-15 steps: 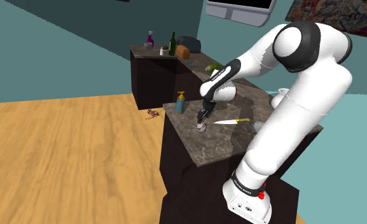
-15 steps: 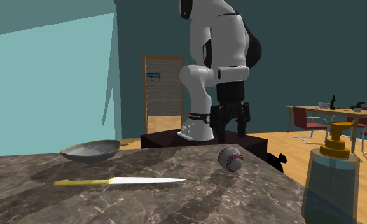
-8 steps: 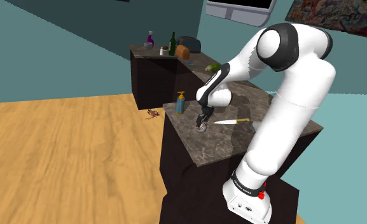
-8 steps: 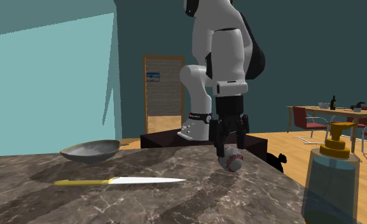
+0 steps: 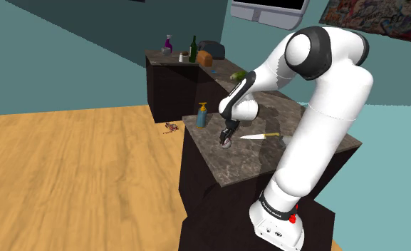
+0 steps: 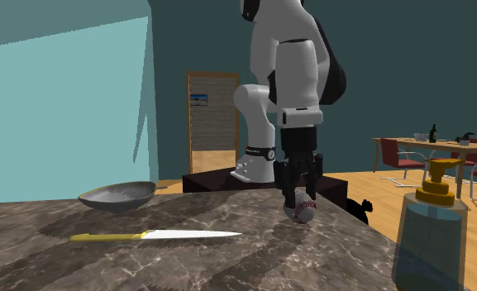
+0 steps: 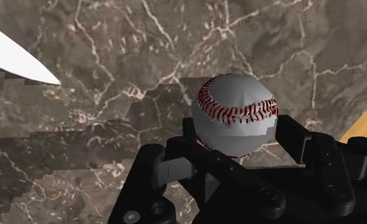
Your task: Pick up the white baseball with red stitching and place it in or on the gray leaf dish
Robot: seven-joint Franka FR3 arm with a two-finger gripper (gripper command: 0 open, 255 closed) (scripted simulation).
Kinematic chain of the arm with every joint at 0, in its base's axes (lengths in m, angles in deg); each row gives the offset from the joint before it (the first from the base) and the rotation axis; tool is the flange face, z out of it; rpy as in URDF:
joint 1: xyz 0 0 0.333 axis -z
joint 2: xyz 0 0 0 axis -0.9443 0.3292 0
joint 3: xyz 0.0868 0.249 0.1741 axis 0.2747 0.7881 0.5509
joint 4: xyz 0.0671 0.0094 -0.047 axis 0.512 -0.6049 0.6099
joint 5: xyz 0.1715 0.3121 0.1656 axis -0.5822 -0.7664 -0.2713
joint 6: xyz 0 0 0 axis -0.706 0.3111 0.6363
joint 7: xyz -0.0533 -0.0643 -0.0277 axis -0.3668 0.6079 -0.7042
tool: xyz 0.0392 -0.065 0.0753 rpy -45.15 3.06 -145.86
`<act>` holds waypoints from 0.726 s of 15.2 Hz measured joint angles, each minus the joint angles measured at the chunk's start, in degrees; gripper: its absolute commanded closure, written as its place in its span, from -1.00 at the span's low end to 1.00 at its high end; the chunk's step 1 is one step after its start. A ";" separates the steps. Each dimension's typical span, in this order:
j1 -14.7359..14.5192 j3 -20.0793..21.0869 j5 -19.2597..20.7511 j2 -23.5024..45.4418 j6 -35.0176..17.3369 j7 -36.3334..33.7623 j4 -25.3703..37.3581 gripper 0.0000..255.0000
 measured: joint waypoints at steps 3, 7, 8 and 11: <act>-0.02 0.07 -0.08 -0.10 -0.11 0.14 -0.14 1.00; -0.02 0.09 -0.20 -0.07 -0.26 0.22 -0.15 1.00; -0.04 0.13 -0.28 -0.02 -0.28 0.25 -0.14 1.00; -0.05 -0.42 1.99 -1.24 0.75 -1.57 -0.02 1.00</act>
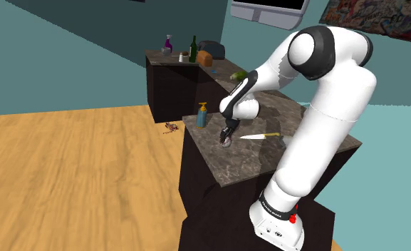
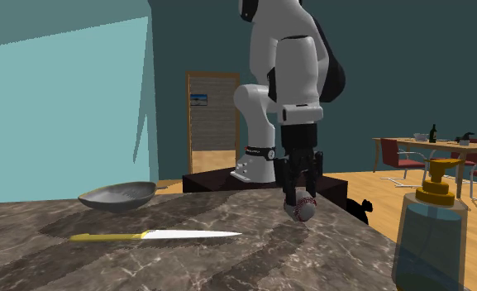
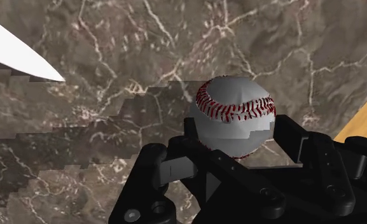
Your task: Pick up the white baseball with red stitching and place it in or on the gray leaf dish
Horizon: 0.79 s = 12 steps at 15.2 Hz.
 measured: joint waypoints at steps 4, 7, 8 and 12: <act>0.38 -0.72 5.24 -3.65 3.06 -3.83 0.14 1.00; 0.99 -0.69 8.67 -6.56 5.59 -6.36 0.24 1.00; 1.21 -0.65 9.51 -7.36 6.35 -6.91 0.30 1.00; 2.02 -0.03 12.56 -10.73 10.12 -9.42 1.10 1.00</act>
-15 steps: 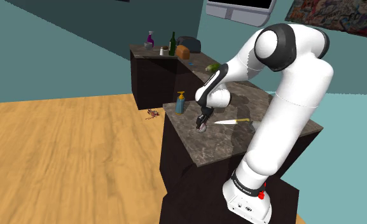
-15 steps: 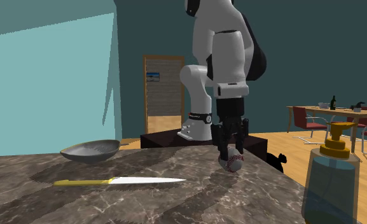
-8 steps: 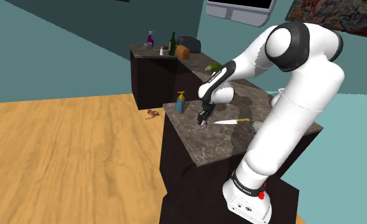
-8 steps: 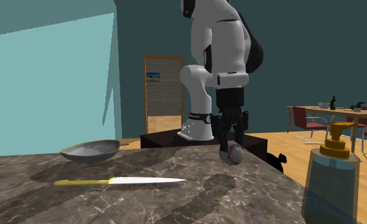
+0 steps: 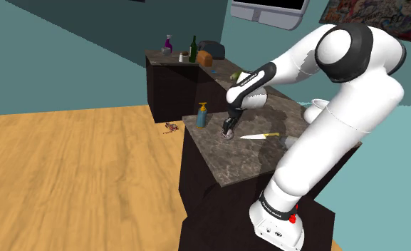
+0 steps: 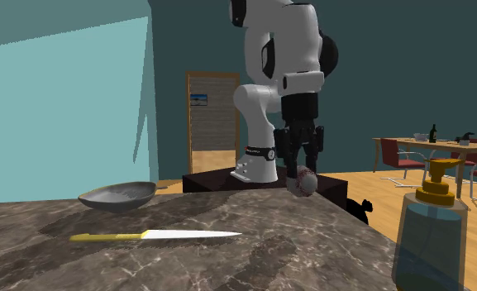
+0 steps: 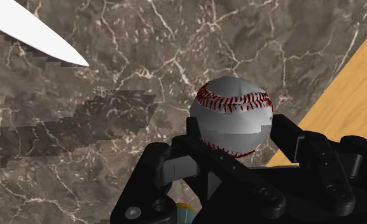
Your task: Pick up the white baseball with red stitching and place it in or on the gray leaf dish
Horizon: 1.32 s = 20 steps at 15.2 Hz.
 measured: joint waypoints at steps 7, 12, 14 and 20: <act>1.34 1.49 3.61 -5.62 6.68 -3.13 1.53 1.00; 3.79 -0.01 5.93 -8.98 9.77 -1.11 1.49 1.00; 5.37 -1.95 6.95 -9.66 10.11 1.51 1.23 1.00; 9.94 -8.04 9.78 -11.38 12.25 9.97 2.13 1.00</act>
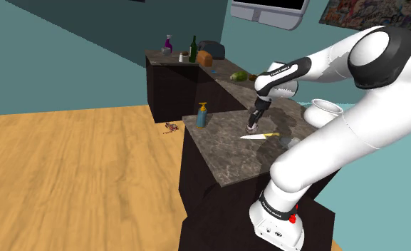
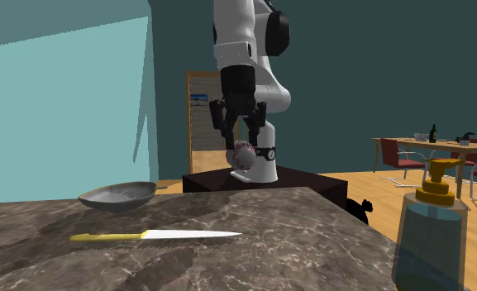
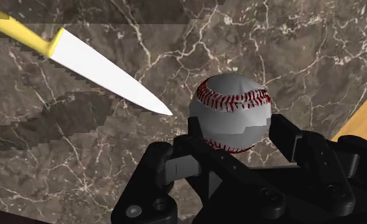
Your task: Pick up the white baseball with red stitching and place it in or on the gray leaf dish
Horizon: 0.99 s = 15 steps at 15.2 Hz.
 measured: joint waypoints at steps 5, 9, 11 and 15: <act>2.99 -5.43 1.51 -0.01 1.30 7.44 1.72 1.00; 4.53 -10.30 1.54 1.09 3.17 14.22 5.09 1.00; 4.67 -13.17 0.83 2.54 3.18 17.89 6.58 1.00; 4.23 -19.54 -1.94 6.35 3.90 26.19 10.78 1.00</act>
